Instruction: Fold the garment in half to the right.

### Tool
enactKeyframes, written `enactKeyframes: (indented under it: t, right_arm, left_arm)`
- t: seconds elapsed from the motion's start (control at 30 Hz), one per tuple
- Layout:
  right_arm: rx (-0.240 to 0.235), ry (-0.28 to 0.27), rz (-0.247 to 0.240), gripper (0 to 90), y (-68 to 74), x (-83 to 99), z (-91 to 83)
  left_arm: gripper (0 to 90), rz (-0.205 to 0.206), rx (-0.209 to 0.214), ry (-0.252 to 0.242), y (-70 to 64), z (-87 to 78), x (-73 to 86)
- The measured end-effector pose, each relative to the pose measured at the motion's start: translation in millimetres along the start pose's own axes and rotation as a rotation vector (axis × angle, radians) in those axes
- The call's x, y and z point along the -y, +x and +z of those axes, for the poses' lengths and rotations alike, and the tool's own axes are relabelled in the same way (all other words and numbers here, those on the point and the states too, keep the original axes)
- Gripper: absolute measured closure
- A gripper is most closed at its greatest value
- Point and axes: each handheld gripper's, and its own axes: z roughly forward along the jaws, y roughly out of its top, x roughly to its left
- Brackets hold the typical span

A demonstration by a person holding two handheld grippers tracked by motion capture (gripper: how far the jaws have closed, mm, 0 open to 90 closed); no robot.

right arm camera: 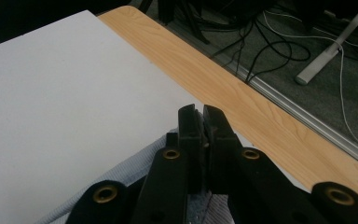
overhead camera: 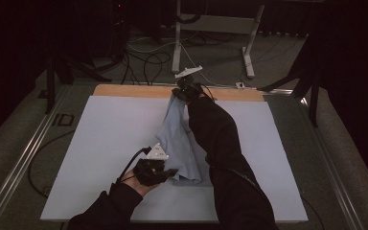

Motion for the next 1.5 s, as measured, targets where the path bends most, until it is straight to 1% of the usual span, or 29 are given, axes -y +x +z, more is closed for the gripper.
enactKeyframes:
  t: [0.13, 0.23, 0.33, 0.4, 0.53, 0.57, 0.6, 0.67, 0.73, 0.8, 0.87, 1.1, 1.17, 1.2, 1.27, 1.33, 1.47, 1.5]
  right_arm:
    - [-0.005, -0.014, 0.014, 87.7, -5.7, 8.4, -4.2]
    - [-0.002, -0.011, 0.013, 87.7, -8.8, 14.4, -6.4]
    - [-0.008, -0.019, 0.027, 87.7, -13.3, 21.0, -8.9]
    - [-0.008, -0.017, 0.024, 87.6, -16.2, 24.9, -9.7]
    - [-0.018, -0.037, 0.042, 87.6, -21.0, 31.5, -10.5]
    - [-0.023, -0.034, 0.043, 87.6, -22.3, 33.7, -9.8]
    - [-0.017, -0.026, 0.038, 87.6, -23.7, 37.1, -8.5]
    - [-0.022, -0.028, 0.05, 87.6, -26.3, 41.7, -7.0]
    - [-0.021, -0.019, 0.053, 87.6, -30.0, 47.5, -4.1]
    - [-0.019, -0.021, 0.057, 87.6, -31.5, 49.3, -3.6]
    - [-0.023, -0.022, 0.071, 87.5, -34.3, 52.7, -2.5]
    - [-0.012, -0.012, 0.077, 87.4, -44.5, 61.0, -2.5]
    - [-0.01, -0.014, 0.078, 87.4, -47.0, 62.8, -3.1]
    - [-0.013, -0.014, 0.081, 87.4, -48.4, 63.8, -3.0]
    - [-0.01, 0.001, 0.071, 87.3, -49.9, 64.8, -1.8]
    - [-0.01, 0.001, 0.069, 87.3, -51.5, 65.5, -1.5]
    - [-0.024, 0.011, 0.065, 87.1, -54.7, 69.2, 1.3]
    - [-0.019, 0.015, 0.063, 87.2, -55.4, 70.1, 1.8]
  left_arm:
    - [86.6, 0.018, 0.005, 0.01, -6.0, 8.0, -5.5]
    - [86.6, 0.031, 0.009, 0.021, -9.4, 13.4, -8.4]
    - [86.7, 0.035, 0.015, 0.03, -12.1, 18.9, -10.5]
    - [86.6, 0.039, 0.019, 0.032, -14.3, 22.7, -11.9]
    - [86.6, 0.043, 0.026, 0.037, -17.0, 28.5, -14.0]
    - [86.6, 0.048, 0.03, 0.042, -18.3, 31.8, -15.4]
    - [86.6, 0.049, 0.033, 0.043, -19.0, 34.3, -16.4]
    - [86.7, 0.051, 0.037, 0.047, -20.6, 38.6, -18.5]
    - [86.6, 0.055, 0.041, 0.046, -22.5, 42.2, -21.1]
    - [86.7, 0.058, 0.046, 0.052, -23.7, 45.9, -23.9]
    - [86.7, 0.06, 0.049, 0.051, -25.5, 49.9, -26.1]
    - [86.7, 0.079, 0.053, 0.065, -31.6, 65.1, -36.4]
    - [86.7, 0.089, 0.05, 0.078, -32.9, 69.3, -38.3]
    - [86.6, 0.088, 0.049, 0.08, -33.5, 71.4, -38.9]
    - [86.6, 0.088, 0.049, 0.088, -34.1, 75.8, -40.1]
    - [86.7, 0.088, 0.051, 0.094, -34.3, 80.3, -40.8]
    - [86.6, 0.082, 0.045, 0.107, -34.3, 88.2, -40.4]
    - [86.6, 0.08, 0.045, 0.11, -34.3, 90.4, -40.1]
